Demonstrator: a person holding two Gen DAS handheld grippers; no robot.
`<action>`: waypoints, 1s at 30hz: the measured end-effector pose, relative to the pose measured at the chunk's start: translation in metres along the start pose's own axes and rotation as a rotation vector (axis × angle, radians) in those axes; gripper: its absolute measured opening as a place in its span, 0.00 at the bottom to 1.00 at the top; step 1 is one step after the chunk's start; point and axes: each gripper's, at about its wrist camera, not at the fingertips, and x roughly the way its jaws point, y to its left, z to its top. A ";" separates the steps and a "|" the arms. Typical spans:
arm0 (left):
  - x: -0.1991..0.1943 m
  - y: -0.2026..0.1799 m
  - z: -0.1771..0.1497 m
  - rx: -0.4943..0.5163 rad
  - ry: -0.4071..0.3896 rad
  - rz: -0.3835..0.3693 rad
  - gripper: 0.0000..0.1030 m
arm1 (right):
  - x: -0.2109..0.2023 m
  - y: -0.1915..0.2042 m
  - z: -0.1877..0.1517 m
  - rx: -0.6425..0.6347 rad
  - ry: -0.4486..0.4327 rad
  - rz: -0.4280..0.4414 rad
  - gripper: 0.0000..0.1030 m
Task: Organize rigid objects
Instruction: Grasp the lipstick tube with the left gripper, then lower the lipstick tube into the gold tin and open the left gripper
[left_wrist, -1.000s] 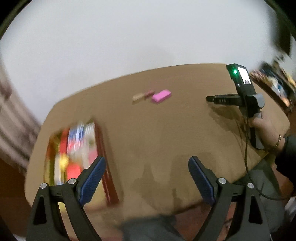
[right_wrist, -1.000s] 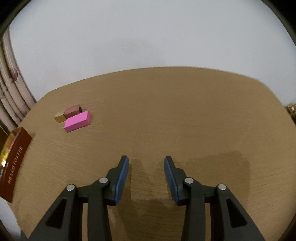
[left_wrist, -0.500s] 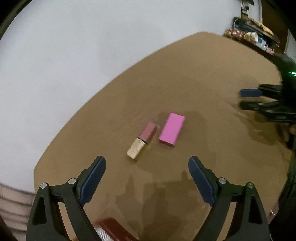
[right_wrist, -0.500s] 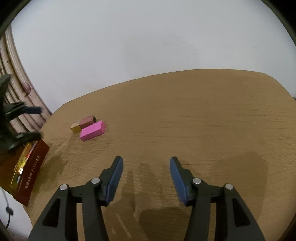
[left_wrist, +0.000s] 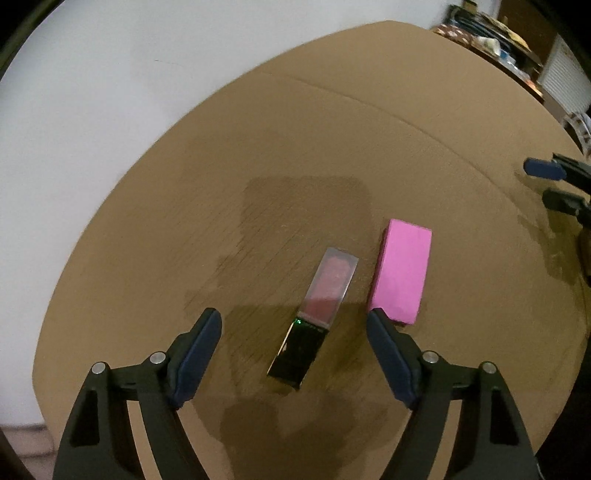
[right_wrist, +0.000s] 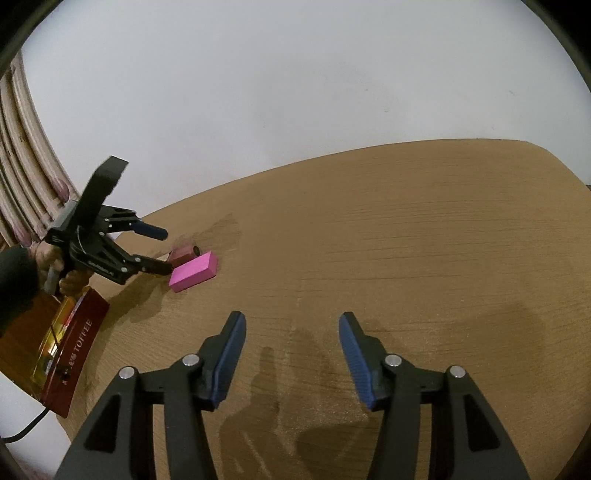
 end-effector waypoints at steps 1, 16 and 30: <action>0.002 0.001 0.001 0.008 0.002 -0.002 0.74 | 0.000 0.000 0.000 0.002 0.000 -0.002 0.52; -0.039 -0.017 -0.034 -0.304 -0.034 0.081 0.17 | -0.001 -0.009 0.002 0.057 -0.009 -0.010 0.52; -0.197 -0.094 -0.237 -0.535 -0.054 0.154 0.17 | 0.009 -0.005 0.004 0.061 0.010 -0.036 0.52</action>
